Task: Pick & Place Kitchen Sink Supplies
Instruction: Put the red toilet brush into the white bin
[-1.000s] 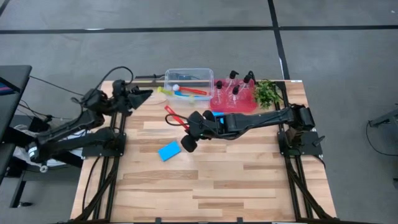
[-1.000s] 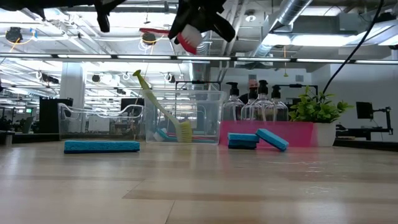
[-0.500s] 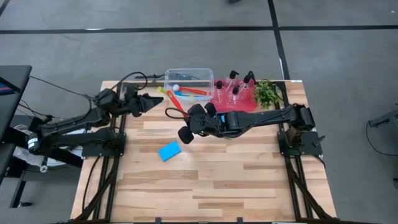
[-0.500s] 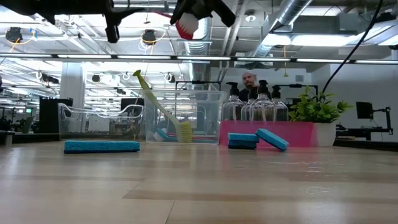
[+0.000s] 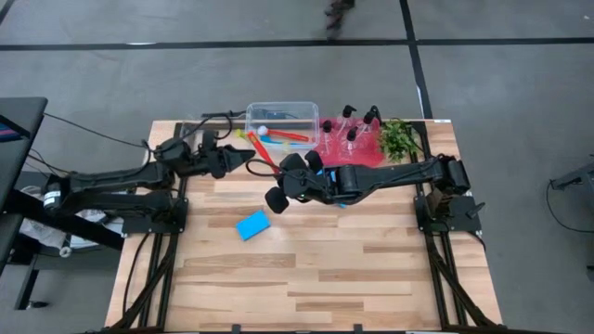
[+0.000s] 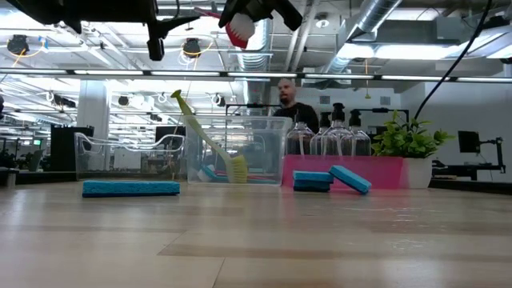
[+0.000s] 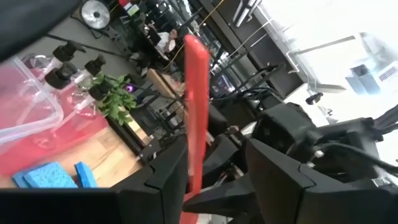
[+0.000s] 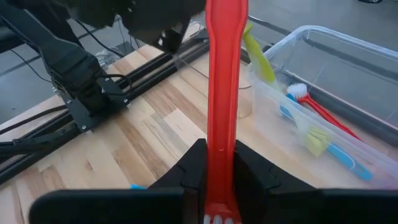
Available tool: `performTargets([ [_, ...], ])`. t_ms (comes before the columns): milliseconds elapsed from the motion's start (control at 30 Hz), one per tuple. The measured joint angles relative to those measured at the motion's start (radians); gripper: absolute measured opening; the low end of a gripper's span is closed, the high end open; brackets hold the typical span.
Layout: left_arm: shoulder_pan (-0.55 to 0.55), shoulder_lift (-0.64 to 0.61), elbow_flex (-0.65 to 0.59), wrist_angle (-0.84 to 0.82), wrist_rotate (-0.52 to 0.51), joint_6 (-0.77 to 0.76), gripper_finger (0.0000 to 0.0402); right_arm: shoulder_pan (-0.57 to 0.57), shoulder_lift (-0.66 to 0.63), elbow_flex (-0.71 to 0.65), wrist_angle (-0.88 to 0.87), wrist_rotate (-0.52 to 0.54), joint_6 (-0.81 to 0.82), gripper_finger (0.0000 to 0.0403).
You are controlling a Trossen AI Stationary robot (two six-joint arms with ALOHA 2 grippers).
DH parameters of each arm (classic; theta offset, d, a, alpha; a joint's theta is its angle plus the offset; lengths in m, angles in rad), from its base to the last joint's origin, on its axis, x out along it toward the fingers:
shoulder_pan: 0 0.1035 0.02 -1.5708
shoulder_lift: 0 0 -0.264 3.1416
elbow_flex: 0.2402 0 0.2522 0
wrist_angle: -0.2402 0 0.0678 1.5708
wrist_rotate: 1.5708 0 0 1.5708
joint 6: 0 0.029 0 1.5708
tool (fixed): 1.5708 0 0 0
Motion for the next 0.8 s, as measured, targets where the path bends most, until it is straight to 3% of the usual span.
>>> performTargets([
  [367,-0.007,0.098,0.0,0.085,-0.003,-0.007,0.0163,0.0,0.0,0.0,-0.001,0.0,-0.012,0.005],
  [800,-0.007,0.11,0.0,0.127,-0.011,-0.002,0.0163,0.0,0.0,0.0,-0.001,-0.001,-0.02,0.0051],
])
